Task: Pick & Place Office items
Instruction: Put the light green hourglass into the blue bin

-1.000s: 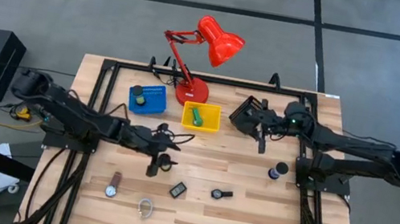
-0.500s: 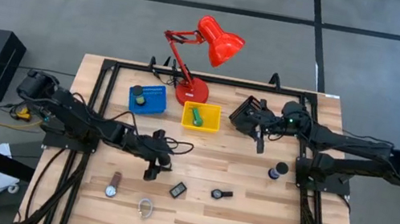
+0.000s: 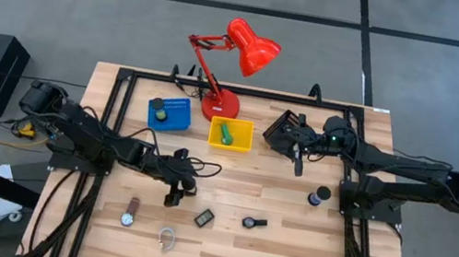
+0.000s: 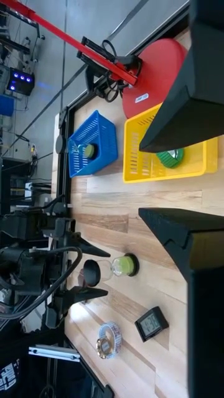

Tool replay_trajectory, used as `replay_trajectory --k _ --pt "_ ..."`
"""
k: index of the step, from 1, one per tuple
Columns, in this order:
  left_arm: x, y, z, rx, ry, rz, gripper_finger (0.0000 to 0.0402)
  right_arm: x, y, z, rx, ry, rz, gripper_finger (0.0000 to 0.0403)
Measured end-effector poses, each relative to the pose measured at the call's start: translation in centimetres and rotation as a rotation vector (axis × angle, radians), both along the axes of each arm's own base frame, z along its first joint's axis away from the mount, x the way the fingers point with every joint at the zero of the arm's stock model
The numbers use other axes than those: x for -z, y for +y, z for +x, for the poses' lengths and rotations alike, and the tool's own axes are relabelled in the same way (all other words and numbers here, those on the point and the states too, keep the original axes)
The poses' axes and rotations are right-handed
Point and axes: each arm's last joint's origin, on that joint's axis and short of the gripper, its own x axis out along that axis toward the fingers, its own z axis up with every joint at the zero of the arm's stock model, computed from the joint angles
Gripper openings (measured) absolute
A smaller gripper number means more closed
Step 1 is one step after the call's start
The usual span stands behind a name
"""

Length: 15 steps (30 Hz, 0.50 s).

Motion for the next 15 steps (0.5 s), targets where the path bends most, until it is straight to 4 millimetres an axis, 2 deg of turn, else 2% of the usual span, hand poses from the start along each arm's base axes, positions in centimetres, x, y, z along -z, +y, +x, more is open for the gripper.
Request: replay_trajectory --k 15 --pt "0.38 0.09 -0.35 0.002 0.053 0.016 0.0296 0.0 0.0 0.0 0.0 0.0 0.0 0.0146"
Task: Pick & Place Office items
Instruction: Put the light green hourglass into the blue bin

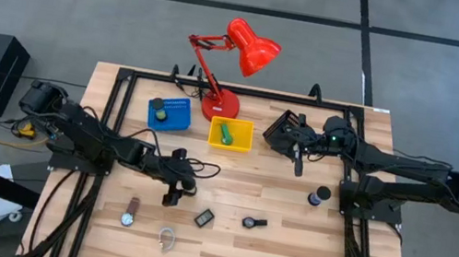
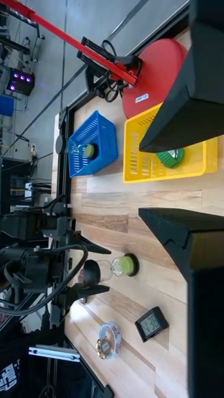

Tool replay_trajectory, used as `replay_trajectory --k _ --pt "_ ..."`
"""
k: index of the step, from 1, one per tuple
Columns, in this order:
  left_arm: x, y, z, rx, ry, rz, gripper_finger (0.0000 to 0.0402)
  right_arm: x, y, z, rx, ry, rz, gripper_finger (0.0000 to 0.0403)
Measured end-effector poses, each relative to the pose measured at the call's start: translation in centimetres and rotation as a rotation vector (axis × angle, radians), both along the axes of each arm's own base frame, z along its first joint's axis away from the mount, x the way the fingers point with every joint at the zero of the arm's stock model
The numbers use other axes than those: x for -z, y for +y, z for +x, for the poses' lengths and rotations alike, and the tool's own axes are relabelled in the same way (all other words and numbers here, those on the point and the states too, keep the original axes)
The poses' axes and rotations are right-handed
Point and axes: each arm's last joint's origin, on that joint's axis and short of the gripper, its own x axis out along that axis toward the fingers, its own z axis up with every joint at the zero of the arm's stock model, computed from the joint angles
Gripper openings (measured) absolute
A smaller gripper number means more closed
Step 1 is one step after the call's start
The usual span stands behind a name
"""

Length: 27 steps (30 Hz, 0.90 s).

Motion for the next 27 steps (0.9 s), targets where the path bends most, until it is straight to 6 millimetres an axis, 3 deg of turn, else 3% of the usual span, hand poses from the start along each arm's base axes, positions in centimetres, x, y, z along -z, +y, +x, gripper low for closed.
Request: replay_trajectory --k 12,23,27 --pt "-0.05 -0.01 0.04 0.011 -0.006 0.01 0.0292 0.01 0.0 0.0 0.0 0.0 0.0 0.0146" --pt "-0.07 -0.02 0.07 0.021 -0.01 0.02 0.0202 0.01 0.0 0.0 0.0 0.001 0.001 0.0145" --pt "-0.07 0.11 0.09 0.0 -0.011 0.019 0.0196 0.01 0.0 0.0 0.0 0.001 0.001 0.0145"
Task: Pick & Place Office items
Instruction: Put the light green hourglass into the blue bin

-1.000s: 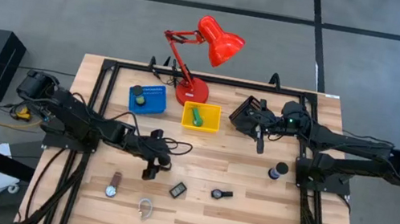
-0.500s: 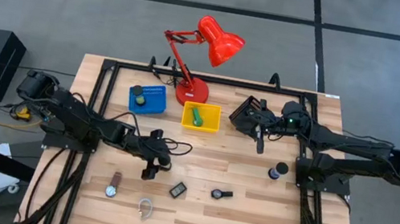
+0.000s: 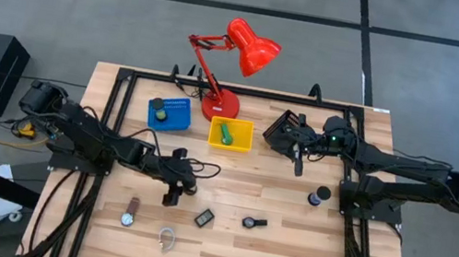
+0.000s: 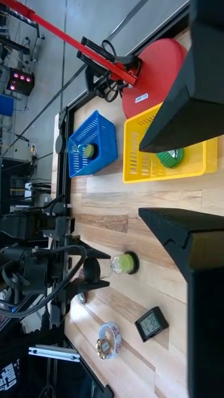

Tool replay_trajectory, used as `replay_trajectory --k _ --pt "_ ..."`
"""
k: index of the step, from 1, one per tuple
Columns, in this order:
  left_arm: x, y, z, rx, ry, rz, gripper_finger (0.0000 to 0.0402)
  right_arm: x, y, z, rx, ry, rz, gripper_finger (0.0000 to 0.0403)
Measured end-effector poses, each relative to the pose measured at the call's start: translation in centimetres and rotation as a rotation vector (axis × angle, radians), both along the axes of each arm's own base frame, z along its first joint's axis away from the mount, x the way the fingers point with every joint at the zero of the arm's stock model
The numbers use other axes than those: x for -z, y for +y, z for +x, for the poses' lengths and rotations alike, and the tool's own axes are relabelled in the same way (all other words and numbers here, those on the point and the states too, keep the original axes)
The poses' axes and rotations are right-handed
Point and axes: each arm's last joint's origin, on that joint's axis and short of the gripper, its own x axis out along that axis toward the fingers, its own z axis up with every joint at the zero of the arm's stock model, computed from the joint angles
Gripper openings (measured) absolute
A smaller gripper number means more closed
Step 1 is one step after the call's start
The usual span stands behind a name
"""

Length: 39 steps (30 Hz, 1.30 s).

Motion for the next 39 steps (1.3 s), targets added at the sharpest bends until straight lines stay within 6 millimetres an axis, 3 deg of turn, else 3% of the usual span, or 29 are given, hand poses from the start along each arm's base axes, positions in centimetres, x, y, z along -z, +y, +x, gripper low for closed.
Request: replay_trajectory --k 6,11,17,21,31,39 --pt "-0.9 0.3 -0.2 -0.077 -0.049 0.035 0.0214 0.0 0.0 0.0 0.0 0.0 0.0 0.0144" --pt "-3.2 1.3 -1.0 -0.128 -0.136 0.027 0.0196 0.0 0.0 0.0 0.0 0.0 0.0 0.0146" --pt "-6.3 4.4 -2.8 -0.32 -0.254 0.037 0.0196 0.0 0.0 0.0 0.0 0.0 0.0 0.0144" --pt "-7.2 7.3 -4.5 -0.469 -0.234 0.086 0.0205 0.0 0.0 0.0 -0.001 0.0 0.0 0.0145" --pt "-7.2 14.7 -7.2 -0.883 -0.212 0.107 0.0204 0.0 0.0 0.0 0.0 0.0 0.004 0.0145" --pt "-4.6 17.1 -6.4 -0.913 -0.09 0.046 0.0196 0.0 0.0 0.0 0.003 0.0 0.015 0.0145"
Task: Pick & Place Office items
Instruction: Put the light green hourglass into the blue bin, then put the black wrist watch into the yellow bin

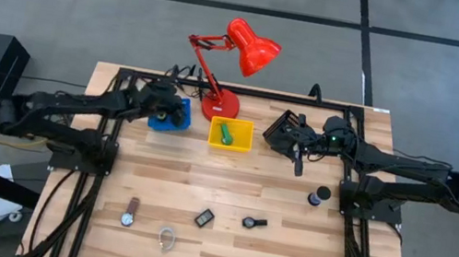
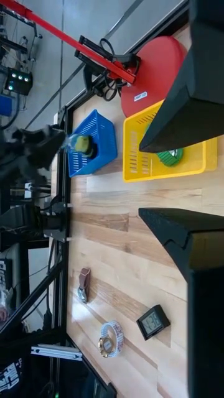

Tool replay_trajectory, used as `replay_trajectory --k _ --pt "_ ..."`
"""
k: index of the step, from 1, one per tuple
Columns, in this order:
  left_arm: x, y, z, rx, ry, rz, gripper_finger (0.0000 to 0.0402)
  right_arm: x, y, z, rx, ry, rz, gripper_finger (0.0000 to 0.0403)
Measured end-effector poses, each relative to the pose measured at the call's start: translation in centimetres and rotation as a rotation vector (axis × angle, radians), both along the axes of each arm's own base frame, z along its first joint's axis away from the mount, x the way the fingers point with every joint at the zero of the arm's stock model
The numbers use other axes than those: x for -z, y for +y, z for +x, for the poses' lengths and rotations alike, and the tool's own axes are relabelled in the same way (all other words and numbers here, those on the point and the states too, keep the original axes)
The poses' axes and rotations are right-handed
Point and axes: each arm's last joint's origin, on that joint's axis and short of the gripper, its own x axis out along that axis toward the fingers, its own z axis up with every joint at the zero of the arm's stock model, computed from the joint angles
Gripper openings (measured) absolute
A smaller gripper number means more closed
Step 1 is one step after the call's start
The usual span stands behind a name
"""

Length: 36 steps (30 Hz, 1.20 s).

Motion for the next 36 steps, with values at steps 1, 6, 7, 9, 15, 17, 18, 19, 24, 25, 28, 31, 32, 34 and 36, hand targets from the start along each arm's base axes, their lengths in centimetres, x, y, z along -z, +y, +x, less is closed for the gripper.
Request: replay_trajectory --k 1,6,7,9,15,17,18,19,24,25,28,31,32,34,36 --pt "0.4 0.2 0.2 -0.006 0.012 -0.005 0.0196 0.0 0.0 0.0 0.0 0.0 0.0 0.0145" --pt "1.8 1.2 1.7 -0.024 0.008 0.018 0.0203 0.0 0.0 0.0 0.0 0.0 0.0 0.0145" --pt "2.0 1.4 2.0 -0.024 0.0 0.025 0.0204 0.0 0.0 0.0 0.0 0.0 0.0 0.0145" --pt "2.5 1.6 2.4 -0.027 -0.003 0.025 0.02 0.0 0.0 0.0 0.0 0.0 0.0 0.0145" --pt "4.2 2.5 2.6 -0.055 0.051 -0.005 0.0201 0.0 0.0 0.0 0.0 0.0 0.0 0.0145" --pt "4.4 2.8 2.6 -0.064 0.056 -0.006 0.0216 0.0 0.0 0.0 0.0 0.0 0.0 0.0145" --pt "4.5 2.9 2.6 -0.071 0.061 -0.002 0.0223 0.0 0.0 0.0 0.0 0.0 0.0 0.0145" --pt "4.5 2.9 2.5 -0.08 0.066 0.003 0.0229 0.0 0.0 0.0 0.0 0.0 0.0 0.0145" --pt "4.2 3.2 2.3 -0.112 0.06 0.028 0.0239 0.0 0.0 0.0 0.0 0.0 0.0 0.0145" --pt "4.1 3.2 2.3 -0.113 0.056 0.031 0.024 0.0 0.0 0.0 0.0 0.0 0.0 0.0145" --pt "3.9 3.2 2.2 -0.112 0.049 0.037 0.0241 0.2 -0.1 0.1 0.0 0.011 0.005 0.0145" --pt "3.6 3.1 2.2 -0.077 0.079 0.071 0.0242 0.6 -0.2 0.4 0.0 0.027 0.011 0.0145" --pt "3.4 3.1 2.1 -0.069 0.084 0.079 0.0242 0.9 -0.2 0.5 -0.001 0.04 0.012 0.0145" --pt "2.9 2.9 2.1 -0.065 0.064 0.092 0.0243 1.2 -0.3 0.7 -0.003 0.05 0.007 0.0145" --pt "2.3 2.6 2.0 -0.055 0.038 0.106 0.0243 1.5 -0.4 1.0 -0.003 0.057 0.009 0.0145"
